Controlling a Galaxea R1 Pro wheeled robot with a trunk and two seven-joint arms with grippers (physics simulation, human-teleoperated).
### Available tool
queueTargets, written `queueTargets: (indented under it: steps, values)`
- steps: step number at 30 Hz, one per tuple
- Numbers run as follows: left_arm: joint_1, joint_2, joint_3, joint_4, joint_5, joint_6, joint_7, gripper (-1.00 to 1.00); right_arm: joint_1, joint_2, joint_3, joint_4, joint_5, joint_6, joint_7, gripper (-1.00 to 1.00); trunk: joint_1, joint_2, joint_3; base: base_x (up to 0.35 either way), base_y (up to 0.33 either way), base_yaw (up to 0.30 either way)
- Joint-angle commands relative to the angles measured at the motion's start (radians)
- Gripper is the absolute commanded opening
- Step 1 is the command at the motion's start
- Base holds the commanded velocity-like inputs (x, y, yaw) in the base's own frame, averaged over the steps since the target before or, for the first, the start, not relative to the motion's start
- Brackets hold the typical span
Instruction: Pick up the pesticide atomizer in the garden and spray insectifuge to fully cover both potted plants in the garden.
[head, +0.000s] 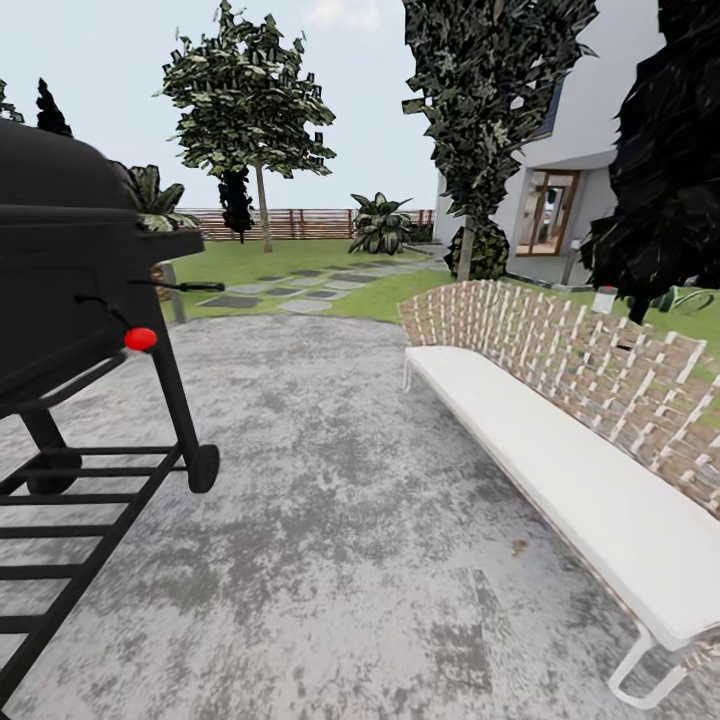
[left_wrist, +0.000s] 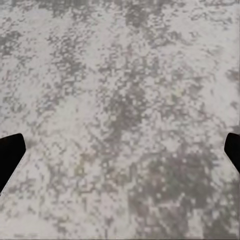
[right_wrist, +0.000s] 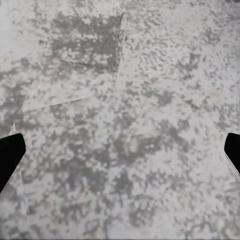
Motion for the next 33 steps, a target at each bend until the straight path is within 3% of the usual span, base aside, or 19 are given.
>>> queueTargets:
  steps: [1, 33]
  values:
    - [-0.001, 0.0, 0.002, 0.001, 0.0, -0.003, 0.0, 1.0, 0.0, 0.0, -0.001, 0.0, 0.0, -0.002, 0.0, 1.0, 0.0, 0.0, -0.001, 0.337, 0.0, 0.0]
    - [-0.001, 0.0, 0.002, 0.001, -0.003, -0.003, 0.0, 1.0, 0.0, 0.0, -0.001, 0.0, 0.0, -0.002, 0.0, 1.0, 0.0, 0.0, -0.001, 0.338, 0.0, 0.0]
